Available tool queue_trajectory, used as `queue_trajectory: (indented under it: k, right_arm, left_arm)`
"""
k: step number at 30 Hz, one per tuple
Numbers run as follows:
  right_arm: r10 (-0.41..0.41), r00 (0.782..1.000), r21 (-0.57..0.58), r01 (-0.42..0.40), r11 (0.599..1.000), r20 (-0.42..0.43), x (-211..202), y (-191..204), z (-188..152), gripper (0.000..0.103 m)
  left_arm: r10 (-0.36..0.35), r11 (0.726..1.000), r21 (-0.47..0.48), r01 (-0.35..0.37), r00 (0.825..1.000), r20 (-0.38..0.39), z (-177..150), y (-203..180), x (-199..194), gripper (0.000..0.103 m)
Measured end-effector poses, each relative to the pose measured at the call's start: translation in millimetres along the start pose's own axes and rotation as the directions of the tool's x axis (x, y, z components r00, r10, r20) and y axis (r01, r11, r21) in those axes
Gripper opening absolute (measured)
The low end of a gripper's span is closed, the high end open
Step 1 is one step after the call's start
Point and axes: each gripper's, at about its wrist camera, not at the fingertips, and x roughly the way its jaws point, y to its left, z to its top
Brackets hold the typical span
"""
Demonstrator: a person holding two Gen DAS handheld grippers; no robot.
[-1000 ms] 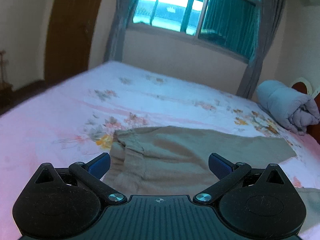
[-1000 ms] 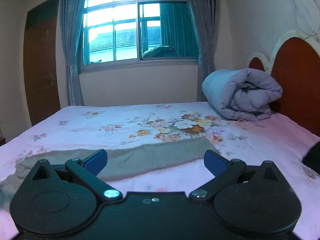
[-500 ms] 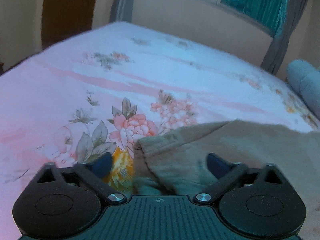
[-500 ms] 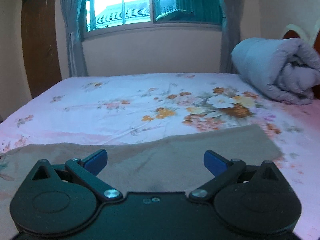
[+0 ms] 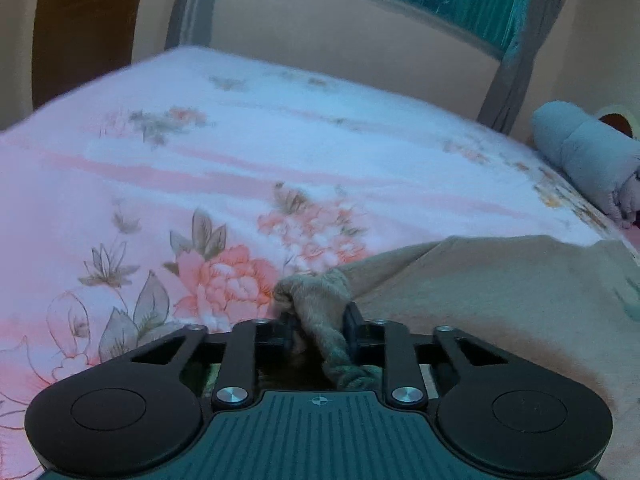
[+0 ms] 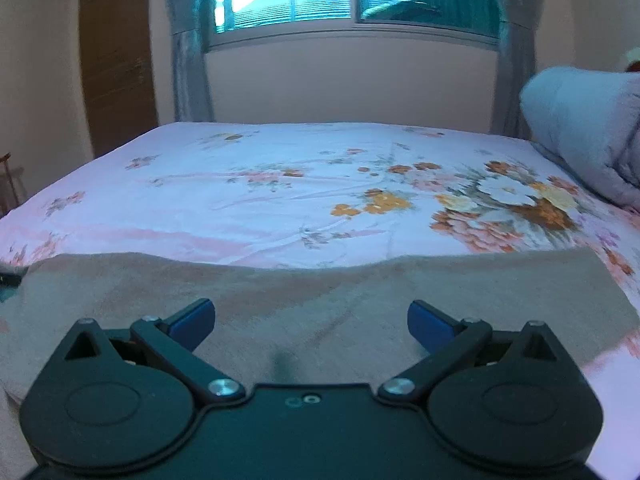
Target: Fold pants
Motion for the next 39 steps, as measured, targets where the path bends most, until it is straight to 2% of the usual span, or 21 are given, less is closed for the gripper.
queue_trajectory:
  k: [5, 7, 9, 15, 19, 22, 27, 28, 29, 30, 31, 32, 33, 35, 39]
  right_arm:
    - [0.087, 0.996, -0.105, -0.087, 0.991, -0.006, 25, 7, 10, 0.092]
    - [0.109, 0.994, -0.182, -0.110, 0.977, -0.015, 40, 14, 14, 0.082]
    - [0.134, 0.991, -0.239, -0.137, 0.961, -0.026, 55, 18, 19, 0.064]
    - [0.186, 0.978, -0.418, -0.210, 0.884, -0.099, 89, 32, 20, 0.062]
    - [0.183, 0.972, -0.537, -0.233, 0.811, -0.146, 106, 44, 13, 0.061]
    - [0.190, 0.968, -0.573, -0.251, 0.780, -0.166, 115, 51, 15, 0.062]
    - [0.195, 0.953, -0.615, -0.300, 0.730, -0.233, 125, 58, 18, 0.059]
    - [0.204, 0.946, -0.604, -0.319, 0.731, -0.253, 127, 57, 20, 0.056]
    - [0.221, 0.934, -0.586, -0.348, 0.732, -0.280, 128, 57, 23, 0.043]
    - [0.241, 0.919, -0.562, -0.383, 0.733, -0.313, 130, 55, 26, 0.035]
    - [0.249, 0.908, -0.545, -0.403, 0.735, -0.336, 131, 55, 28, 0.032]
    - [0.253, 0.900, -0.533, -0.417, 0.736, -0.356, 131, 56, 29, 0.016]
    - [0.249, 0.895, -0.529, -0.423, 0.736, -0.369, 130, 58, 29, 0.004]
    - [0.235, 0.906, -0.550, -0.404, 0.731, -0.353, 122, 60, 27, 0.000]
    - [0.238, 0.930, -0.557, -0.360, 0.749, -0.281, 95, 55, 31, 0.000]
  left_arm:
    - [-0.060, 0.996, -0.063, 0.070, 0.987, 0.148, 6, 3, -39, 0.019]
    - [-0.085, 0.993, -0.059, 0.098, 0.980, 0.180, 11, 1, -52, 0.019]
    - [-0.102, 0.992, -0.050, 0.114, 0.974, 0.202, 16, -2, -63, 0.019]
    - [-0.131, 0.989, -0.039, 0.144, 0.964, 0.230, 17, -4, -81, 0.019]
    - [-0.146, 0.987, -0.020, 0.159, 0.946, 0.288, 13, -5, -91, 0.019]
    - [-0.178, 0.983, 0.011, 0.185, 0.926, 0.333, 10, -6, -99, 0.019]
    - [-0.227, 0.973, 0.031, 0.231, 0.907, 0.354, 8, -5, -107, 0.019]
    - [-0.232, 0.971, 0.034, 0.236, 0.906, 0.353, 8, -5, -108, 0.019]
    - [-0.233, 0.971, 0.036, 0.235, 0.909, 0.346, 8, -4, -108, 0.019]
    - [-0.230, 0.972, 0.036, 0.232, 0.912, 0.340, 8, -4, -107, 0.019]
    - [-0.230, 0.972, 0.035, 0.232, 0.913, 0.337, 8, -4, -107, 0.019]
    - [-0.230, 0.972, 0.032, 0.233, 0.915, 0.332, 7, -4, -106, 0.019]
    - [-0.226, 0.973, 0.031, 0.228, 0.917, 0.328, 7, -4, -106, 0.019]
    - [-0.213, 0.976, 0.026, 0.216, 0.924, 0.318, 7, -4, -106, 0.019]
    - [-0.196, 0.980, 0.024, 0.199, 0.930, 0.312, 7, -4, -108, 0.019]
